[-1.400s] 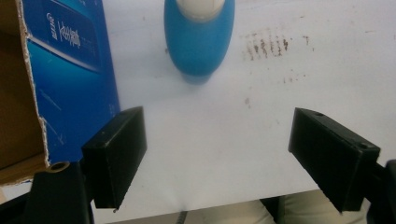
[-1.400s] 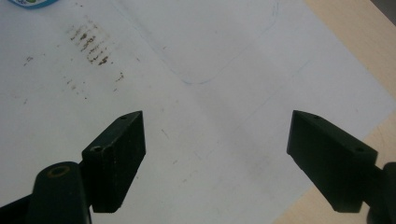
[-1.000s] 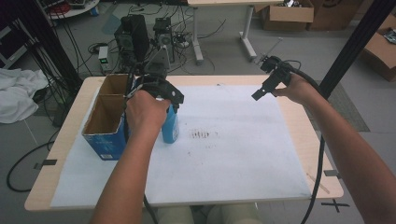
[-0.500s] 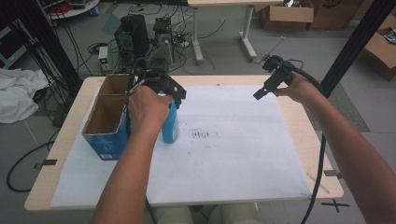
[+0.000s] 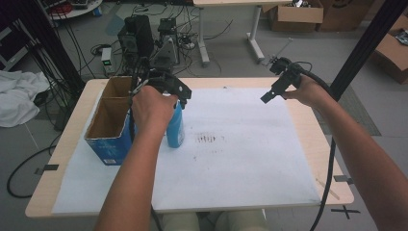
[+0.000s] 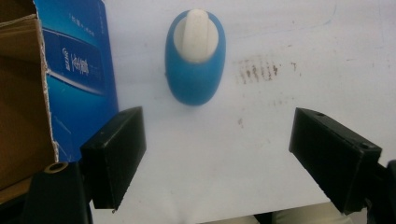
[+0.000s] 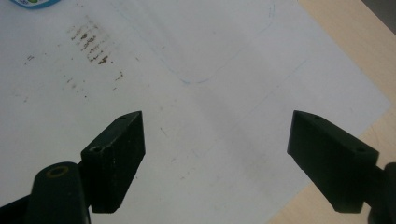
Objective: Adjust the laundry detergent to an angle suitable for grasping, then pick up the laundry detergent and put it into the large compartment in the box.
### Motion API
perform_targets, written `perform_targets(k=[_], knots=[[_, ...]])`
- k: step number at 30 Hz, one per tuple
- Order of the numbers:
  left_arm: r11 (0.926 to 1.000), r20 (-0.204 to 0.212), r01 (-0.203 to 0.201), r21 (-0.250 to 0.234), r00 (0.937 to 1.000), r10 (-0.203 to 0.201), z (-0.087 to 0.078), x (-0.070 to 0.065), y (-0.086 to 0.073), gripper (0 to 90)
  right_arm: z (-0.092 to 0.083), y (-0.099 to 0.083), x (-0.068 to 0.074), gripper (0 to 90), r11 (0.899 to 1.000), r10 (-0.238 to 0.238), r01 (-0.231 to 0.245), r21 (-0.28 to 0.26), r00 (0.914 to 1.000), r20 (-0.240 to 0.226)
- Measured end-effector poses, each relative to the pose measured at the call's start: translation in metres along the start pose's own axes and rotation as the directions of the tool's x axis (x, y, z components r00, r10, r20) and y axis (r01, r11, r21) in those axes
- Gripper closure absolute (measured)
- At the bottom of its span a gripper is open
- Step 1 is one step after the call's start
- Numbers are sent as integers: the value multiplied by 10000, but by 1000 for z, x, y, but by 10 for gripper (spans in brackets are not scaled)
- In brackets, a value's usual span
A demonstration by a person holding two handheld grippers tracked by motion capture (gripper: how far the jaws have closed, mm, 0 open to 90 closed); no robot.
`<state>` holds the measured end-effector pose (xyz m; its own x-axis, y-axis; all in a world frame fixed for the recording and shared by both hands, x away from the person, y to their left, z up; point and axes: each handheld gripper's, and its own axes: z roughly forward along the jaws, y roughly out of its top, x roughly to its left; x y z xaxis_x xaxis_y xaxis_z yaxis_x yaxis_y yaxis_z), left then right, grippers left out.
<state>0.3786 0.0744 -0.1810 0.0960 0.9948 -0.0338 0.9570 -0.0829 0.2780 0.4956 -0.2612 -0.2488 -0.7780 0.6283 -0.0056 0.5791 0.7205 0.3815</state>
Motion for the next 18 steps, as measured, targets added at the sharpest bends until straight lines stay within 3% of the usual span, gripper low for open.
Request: perform_targets(k=[18], knots=[[10000, -37, -20, -5, 10000, 20, 5, -1, 9, 194, 1, 0, -6, 193, 10000, 82, -82, -50, 10000, -30]])
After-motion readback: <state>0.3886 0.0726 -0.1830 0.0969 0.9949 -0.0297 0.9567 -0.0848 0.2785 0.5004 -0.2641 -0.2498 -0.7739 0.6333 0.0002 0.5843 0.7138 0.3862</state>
